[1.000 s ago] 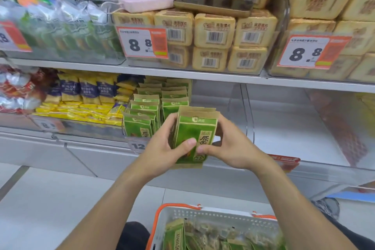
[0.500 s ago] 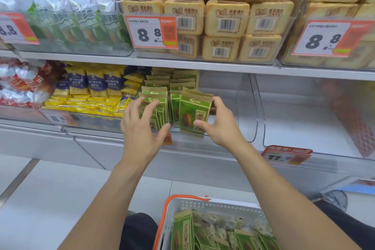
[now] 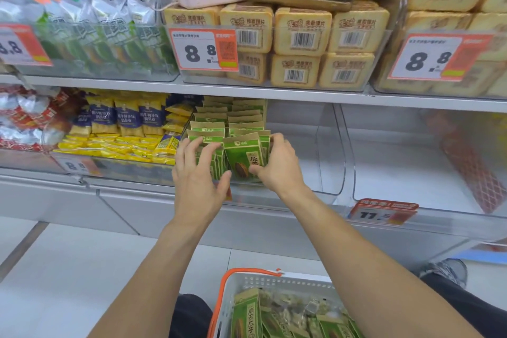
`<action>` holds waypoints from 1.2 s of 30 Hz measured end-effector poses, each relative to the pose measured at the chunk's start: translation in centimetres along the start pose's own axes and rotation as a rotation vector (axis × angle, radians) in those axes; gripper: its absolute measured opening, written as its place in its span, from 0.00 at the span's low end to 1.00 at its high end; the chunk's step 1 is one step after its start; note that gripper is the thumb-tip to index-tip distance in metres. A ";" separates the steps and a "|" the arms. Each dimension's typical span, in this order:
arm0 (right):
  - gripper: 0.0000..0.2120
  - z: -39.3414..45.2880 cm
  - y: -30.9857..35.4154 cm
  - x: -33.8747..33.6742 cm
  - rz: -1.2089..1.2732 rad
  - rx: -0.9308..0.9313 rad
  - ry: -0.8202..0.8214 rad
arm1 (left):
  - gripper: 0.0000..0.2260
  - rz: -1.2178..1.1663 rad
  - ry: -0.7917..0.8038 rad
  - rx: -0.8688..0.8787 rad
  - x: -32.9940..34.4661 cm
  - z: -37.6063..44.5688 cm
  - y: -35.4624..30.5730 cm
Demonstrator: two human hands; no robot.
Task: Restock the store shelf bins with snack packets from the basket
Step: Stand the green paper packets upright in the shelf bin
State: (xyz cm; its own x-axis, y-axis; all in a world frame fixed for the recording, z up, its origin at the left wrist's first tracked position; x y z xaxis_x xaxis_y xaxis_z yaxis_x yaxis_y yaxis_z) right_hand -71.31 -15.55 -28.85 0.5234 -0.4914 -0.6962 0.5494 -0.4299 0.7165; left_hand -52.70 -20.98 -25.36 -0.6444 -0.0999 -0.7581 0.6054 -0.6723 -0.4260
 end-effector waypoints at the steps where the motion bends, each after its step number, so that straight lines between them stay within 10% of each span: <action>1: 0.31 0.0 -0.1 0.2 0.022 0.012 0.007 | 0.24 -0.006 -0.005 -0.005 0.0 0.0 0.0; 19: 0.30 -1.2 0.2 -1.0 -0.154 -0.066 0.044 | 0.22 -0.045 -0.073 -0.041 -0.2 -0.5 -0.1; 25: 0.06 -6.2 0.2 -7.6 0.046 -0.345 -0.186 | 0.10 -0.216 -0.354 0.061 -3.5 -1.9 -3.4; 36: 0.02 -15.1 -25.0 -0.7 -0.155 0.101 0.382 | 0.04 -0.330 0.710 -0.316 18.4 -19.9 -6.8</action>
State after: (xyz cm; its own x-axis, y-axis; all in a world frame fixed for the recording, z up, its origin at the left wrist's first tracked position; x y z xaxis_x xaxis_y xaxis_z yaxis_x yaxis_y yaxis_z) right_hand -75.58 6.95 -46.99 0.6541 -0.1073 -0.7487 0.5838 -0.5577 0.5900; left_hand -59.44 -3.68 -46.24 -0.4287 0.6216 -0.6556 0.6079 -0.3383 -0.7183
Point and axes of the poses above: each hand's wrist, its own z-axis towards the middle knuckle, its own x-axis out of the palm, y = z × x, the point moved 10 cm from there along z, towards the middle knuckle, and after that the axes turned 3 degrees about x, right-handed, at the moved point
